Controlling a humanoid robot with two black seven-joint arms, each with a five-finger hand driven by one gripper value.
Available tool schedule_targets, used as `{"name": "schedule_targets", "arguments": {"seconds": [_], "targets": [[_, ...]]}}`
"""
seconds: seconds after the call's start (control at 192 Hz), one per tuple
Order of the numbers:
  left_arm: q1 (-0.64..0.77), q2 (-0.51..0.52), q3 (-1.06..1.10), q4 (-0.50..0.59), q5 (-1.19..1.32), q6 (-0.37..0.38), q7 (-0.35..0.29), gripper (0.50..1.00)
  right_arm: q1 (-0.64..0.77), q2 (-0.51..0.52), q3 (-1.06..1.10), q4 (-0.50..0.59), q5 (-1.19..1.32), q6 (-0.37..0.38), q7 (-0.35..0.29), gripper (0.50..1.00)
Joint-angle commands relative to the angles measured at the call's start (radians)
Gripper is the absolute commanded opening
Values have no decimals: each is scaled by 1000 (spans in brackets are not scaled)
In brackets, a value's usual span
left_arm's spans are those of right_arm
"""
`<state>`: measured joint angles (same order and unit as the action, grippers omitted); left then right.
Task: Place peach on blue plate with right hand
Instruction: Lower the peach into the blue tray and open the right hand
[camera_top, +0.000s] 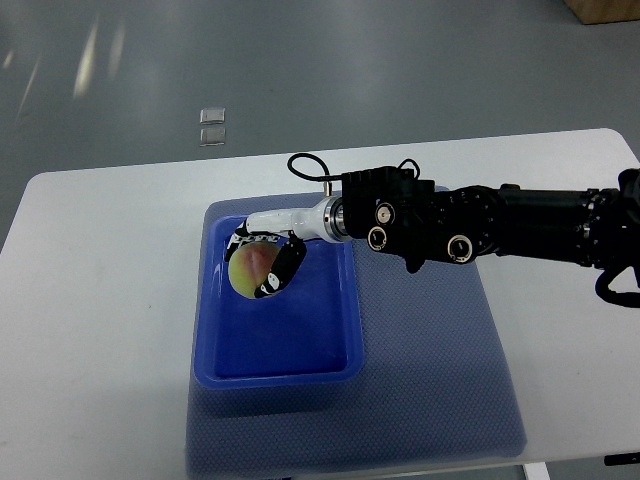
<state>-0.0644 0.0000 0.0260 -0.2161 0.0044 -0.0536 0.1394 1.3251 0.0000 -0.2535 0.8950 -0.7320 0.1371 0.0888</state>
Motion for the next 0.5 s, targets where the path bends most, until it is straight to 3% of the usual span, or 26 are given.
{"name": "schedule_targets", "arguments": {"seconds": [0.0, 0.047, 0.052, 0.062, 0.198, 0.25, 0.494], "targets": [[0, 0, 2, 0, 0, 0, 0, 1000, -15, 0, 0, -18, -10, -1, 2, 793], [0, 0, 2, 0, 0, 0, 0, 1000, -15, 0, 0, -18, -10, -1, 2, 793], [0, 0, 0, 0, 0, 0, 0, 1000, -23, 0, 2, -21, -9, -1, 5, 831], [0, 0, 2, 0, 0, 0, 0, 1000, -26, 0, 2, -21, -10, -1, 5, 838], [0, 0, 2, 0, 2, 0, 0, 1000, -35, 0, 3, -21, -10, -1, 8, 868], [0, 0, 2, 0, 2, 0, 0, 1000, -41, 0, 3, -21, -12, 1, 8, 913], [0, 0, 2, -2, 2, 0, 0, 1000, -12, 0, 55, -11, -9, 10, 8, 928]]}}
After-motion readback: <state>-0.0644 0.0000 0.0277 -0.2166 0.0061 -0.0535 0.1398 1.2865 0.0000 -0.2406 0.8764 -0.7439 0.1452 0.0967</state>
